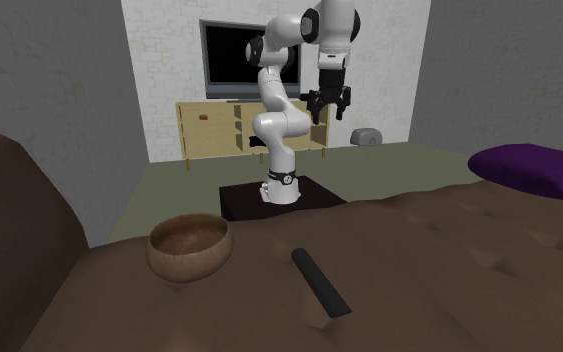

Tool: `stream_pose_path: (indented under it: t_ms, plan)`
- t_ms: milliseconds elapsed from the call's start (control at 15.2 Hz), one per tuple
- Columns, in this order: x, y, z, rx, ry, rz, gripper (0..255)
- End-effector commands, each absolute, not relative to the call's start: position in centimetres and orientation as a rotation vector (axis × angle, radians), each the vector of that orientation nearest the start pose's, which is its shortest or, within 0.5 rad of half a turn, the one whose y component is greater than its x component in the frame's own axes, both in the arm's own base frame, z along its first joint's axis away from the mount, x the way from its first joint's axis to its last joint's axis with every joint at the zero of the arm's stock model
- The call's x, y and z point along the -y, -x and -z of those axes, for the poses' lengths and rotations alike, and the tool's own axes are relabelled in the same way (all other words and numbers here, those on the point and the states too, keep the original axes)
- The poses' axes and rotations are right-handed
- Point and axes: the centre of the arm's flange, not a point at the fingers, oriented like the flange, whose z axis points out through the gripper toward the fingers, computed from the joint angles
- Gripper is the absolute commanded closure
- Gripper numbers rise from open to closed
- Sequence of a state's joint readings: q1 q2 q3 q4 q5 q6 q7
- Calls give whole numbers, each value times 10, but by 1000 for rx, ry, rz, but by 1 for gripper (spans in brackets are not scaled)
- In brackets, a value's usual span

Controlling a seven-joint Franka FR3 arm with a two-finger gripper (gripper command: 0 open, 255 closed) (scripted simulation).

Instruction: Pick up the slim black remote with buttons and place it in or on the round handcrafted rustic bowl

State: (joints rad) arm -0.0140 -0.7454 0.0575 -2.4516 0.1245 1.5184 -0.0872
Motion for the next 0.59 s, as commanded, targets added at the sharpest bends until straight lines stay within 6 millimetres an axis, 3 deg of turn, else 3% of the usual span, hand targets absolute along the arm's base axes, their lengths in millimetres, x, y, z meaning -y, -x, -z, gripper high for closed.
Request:
stream_pose_path:
  t_ms: [0,528]
  plan:
    - [-30,-304,-529,162,3033,-283,0]
    - [13,-384,-477,107,3049,-292,0]
